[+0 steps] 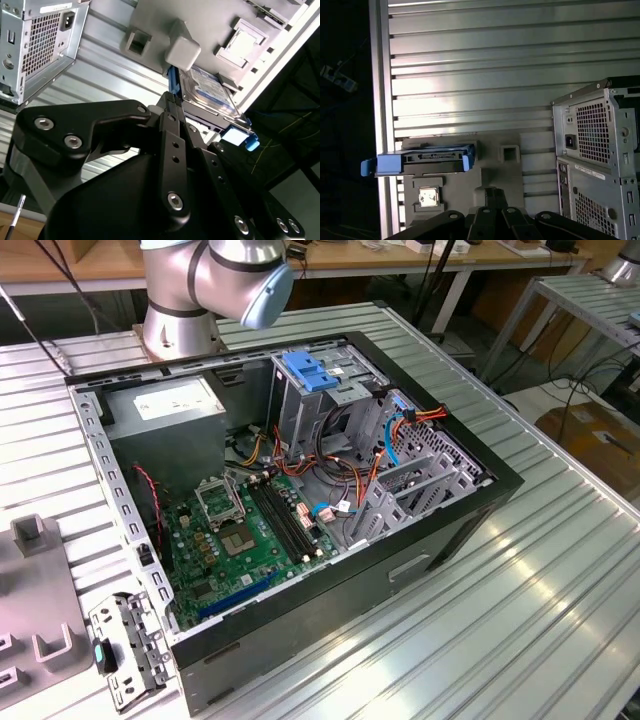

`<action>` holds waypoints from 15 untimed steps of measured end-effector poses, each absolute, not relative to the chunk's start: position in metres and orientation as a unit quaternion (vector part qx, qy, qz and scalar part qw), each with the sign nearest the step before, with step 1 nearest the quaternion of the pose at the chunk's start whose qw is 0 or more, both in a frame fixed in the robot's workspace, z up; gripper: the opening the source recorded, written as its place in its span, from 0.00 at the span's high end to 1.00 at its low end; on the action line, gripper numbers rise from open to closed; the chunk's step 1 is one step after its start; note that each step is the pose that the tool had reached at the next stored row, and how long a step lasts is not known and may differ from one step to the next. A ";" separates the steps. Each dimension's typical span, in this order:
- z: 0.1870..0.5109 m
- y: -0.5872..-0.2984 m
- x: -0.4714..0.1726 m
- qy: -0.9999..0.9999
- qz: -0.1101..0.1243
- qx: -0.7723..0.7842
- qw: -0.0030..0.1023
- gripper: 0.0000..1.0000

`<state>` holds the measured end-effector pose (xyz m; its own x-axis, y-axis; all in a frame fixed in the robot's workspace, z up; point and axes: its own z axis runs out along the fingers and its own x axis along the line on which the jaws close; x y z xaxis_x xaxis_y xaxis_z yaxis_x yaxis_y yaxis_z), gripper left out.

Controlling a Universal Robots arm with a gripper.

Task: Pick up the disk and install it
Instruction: 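Reach for the disk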

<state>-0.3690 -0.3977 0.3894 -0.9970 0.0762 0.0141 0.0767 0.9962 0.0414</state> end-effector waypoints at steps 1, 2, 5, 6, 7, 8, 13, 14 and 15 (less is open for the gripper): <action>0.389 -0.398 -0.373 -0.999 -0.021 -0.038 0.006 0.89; 0.389 -0.398 -0.377 -0.999 -0.021 -0.038 0.006 0.89; 0.389 -0.397 -0.389 -0.999 -0.021 -0.038 0.006 0.89; 0.389 -0.397 -0.396 -0.999 -0.021 -0.038 0.006 0.89; 0.389 -0.397 -0.403 -0.999 -0.021 -0.038 0.006 0.89; 0.389 -0.397 -0.413 -0.999 -0.021 -0.038 0.006 0.89; 0.387 -0.388 -0.448 -0.999 -0.021 -0.038 0.006 0.89; 0.387 -0.386 -0.452 -0.999 -0.021 -0.038 0.006 0.89; 0.386 -0.385 -0.457 -0.999 -0.021 -0.038 0.006 0.89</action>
<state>-0.4575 -0.3852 0.3864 -0.9970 0.0763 0.0141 0.0768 0.9962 0.0414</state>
